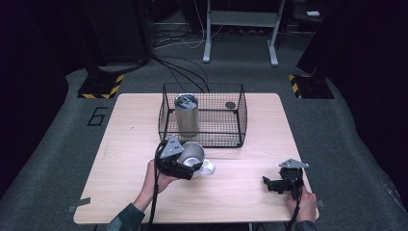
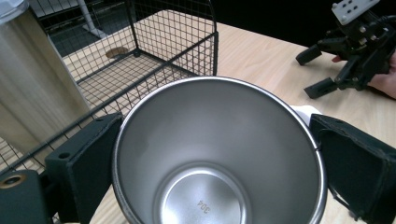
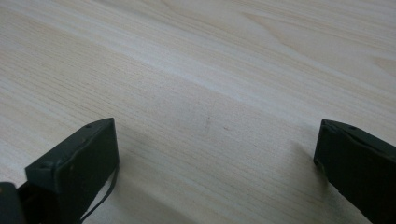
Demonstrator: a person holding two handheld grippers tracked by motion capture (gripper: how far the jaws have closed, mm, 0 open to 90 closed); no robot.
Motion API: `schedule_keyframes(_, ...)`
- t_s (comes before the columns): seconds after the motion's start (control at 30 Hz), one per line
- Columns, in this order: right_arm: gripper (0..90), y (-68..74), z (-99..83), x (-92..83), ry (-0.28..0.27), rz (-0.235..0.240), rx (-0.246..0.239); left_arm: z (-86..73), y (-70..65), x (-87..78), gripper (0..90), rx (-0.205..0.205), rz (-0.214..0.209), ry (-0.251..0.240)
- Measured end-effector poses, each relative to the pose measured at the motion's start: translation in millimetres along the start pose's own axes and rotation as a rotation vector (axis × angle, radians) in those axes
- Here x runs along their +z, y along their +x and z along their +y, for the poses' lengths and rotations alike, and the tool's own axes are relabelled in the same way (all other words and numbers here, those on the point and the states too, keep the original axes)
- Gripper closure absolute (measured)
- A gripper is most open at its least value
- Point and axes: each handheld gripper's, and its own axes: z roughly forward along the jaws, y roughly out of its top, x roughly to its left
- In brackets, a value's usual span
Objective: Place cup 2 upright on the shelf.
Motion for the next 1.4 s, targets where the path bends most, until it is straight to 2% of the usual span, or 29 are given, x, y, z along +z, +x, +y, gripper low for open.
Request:
schedule_keyframes(0.4, 0.0, -0.2, 0.1, 0.0, -0.001, 0.000, -0.001, 16.9, 4.8, 11.5, 6.4, 0.016, -0.001, 0.007)
schedule_keyframes(0.8, 0.0, 0.1, 0.0, 0.0, 0.000, 0.000, 0.001, 36.1, 11.3, 15.9, 6.4, 0.014, 0.007, -0.026)
schedule_keyframes(1.13, 0.0, -0.5, 0.3, 0.3, -0.001, 0.002, -0.006, 60.6, 15.5, 19.6, 6.4, 0.059, 0.018, -0.025)
schedule_keyframes(1.4, 0.0, -0.2, 0.5, 0.4, -0.001, 0.002, -0.003, 76.6, 20.9, 26.1, 6.4, 0.062, 0.034, -0.037)
